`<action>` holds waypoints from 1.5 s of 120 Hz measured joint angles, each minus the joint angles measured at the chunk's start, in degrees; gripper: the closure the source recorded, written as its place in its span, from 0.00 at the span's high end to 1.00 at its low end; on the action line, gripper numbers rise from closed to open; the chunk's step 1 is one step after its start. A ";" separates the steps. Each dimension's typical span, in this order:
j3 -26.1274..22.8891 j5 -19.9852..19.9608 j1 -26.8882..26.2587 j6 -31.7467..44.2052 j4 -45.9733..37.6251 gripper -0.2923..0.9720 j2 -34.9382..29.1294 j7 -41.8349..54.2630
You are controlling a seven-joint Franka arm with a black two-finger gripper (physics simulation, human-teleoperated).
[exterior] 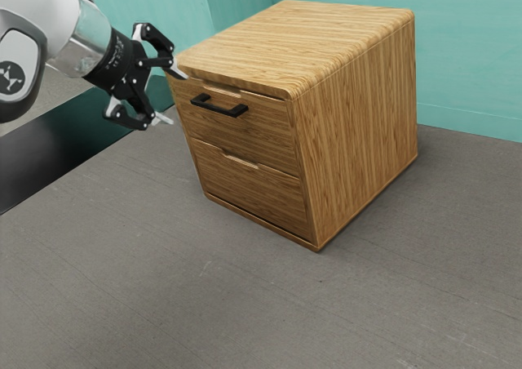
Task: Pull the drawer handle with one arm to open the drawer
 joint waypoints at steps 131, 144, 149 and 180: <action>24.19 8.15 -22.61 18.17 -9.96 0.55 -2.57 7.41; 24.16 7.57 -22.61 20.21 -9.93 0.55 -2.17 7.15; 24.13 7.45 -22.63 20.83 -9.93 0.56 -1.86 7.00; 23.96 5.70 -22.32 23.01 -10.11 0.55 0.56 6.20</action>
